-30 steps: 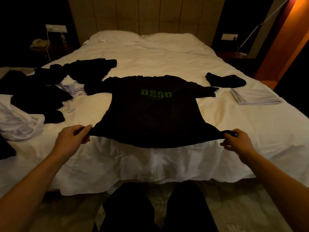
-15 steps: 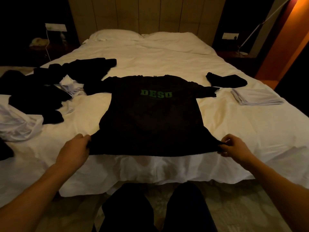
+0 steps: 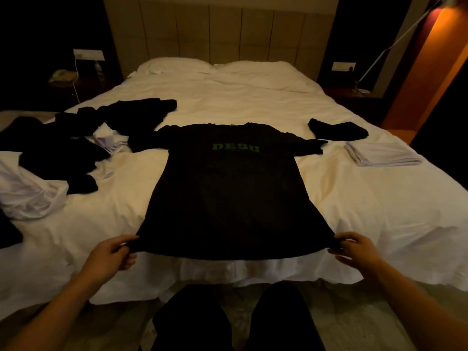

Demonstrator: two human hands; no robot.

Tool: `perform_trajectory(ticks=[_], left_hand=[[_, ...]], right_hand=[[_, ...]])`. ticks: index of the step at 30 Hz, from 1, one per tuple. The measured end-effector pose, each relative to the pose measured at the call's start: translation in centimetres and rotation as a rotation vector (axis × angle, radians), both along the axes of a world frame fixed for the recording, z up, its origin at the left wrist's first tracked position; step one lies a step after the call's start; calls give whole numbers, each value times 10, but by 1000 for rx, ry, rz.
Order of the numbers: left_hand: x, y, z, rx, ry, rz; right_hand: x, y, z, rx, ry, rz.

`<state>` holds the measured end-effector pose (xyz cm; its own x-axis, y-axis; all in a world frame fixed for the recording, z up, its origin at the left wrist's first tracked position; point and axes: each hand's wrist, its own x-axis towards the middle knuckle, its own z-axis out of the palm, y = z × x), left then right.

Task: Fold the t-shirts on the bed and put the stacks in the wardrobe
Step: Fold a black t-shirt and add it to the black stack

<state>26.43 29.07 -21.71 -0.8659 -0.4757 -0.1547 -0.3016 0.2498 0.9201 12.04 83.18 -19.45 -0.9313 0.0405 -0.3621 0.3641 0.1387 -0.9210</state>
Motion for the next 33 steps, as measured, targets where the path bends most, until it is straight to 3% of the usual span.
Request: perform_trajectory(ticks=[5, 8, 12, 15, 20, 28, 33], left_hand=[[1, 2, -4, 191, 74, 124], [1, 0, -12, 176, 35, 101], [1, -6, -21, 105, -103, -19], [-8, -10, -13, -164, -197, -230], [-73, -14, 15, -361, -104, -108], [-232, -59, 52, -398, -25, 21], [-292, -101, 54, -374, -129, 197]], right_hand=[[5, -7, -7, -124, -19, -53], [5, -6, -10, -116, -63, -5], [-4, 3, -25, 246, -53, 166], [-20, 2, -30, 538, -31, 251], [-76, -43, -7, 900, 106, 251], [-203, -178, 56, 1052, 310, 233], [-251, -276, 57, 972, 184, 374]])
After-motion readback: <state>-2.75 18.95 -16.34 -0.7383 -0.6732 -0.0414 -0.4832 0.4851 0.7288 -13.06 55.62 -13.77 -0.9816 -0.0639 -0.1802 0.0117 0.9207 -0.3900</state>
